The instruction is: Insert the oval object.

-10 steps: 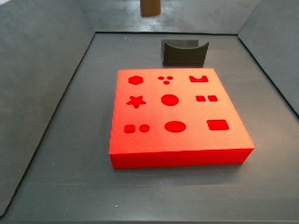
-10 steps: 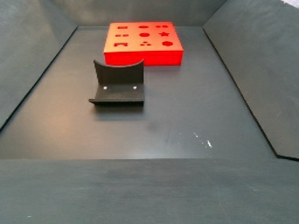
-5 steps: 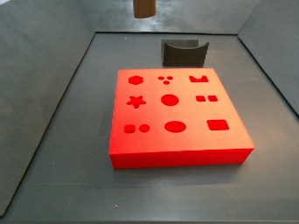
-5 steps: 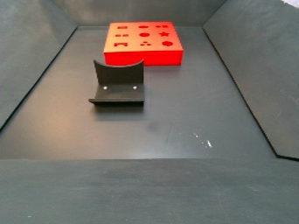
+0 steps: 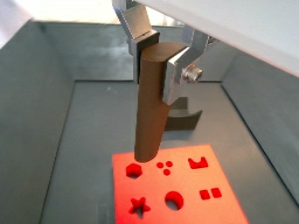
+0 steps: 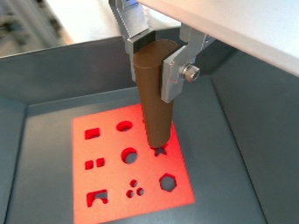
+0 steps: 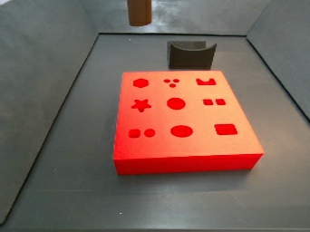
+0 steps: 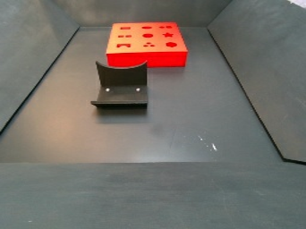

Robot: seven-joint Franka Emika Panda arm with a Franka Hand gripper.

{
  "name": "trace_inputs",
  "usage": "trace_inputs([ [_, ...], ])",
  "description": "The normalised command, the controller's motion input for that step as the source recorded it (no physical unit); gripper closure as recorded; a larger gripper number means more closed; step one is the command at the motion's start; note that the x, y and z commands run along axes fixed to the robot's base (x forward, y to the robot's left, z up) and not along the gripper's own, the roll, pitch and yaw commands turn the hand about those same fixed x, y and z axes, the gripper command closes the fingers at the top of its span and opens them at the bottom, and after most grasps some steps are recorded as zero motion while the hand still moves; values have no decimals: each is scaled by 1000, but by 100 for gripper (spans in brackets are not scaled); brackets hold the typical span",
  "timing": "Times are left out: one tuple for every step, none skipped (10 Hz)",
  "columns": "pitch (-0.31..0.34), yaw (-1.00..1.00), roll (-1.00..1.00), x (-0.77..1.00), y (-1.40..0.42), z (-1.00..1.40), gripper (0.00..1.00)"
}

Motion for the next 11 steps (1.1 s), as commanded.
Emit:
trace_inputs([
  [41, -783, 170, 83, 0, -277, 100],
  [13, -1000, 116, -26, 0, -277, 100],
  [3, -1000, 80, -31, 0, -223, 100],
  [1, -1000, 7, 0, 0, -149, 100],
  [0, -931, 0, 89, 0, -126, 100],
  [6, -843, 0, 194, 0, -186, 100],
  [0, -271, 0, 0, -14, -46, 100],
  [-31, 0, 0, 11, -46, -83, 100],
  [43, -229, -136, 14, 240, -57, 100],
  [357, -460, -149, 226, 254, -37, 100],
  [350, -551, -119, 177, 174, 0, 100],
])
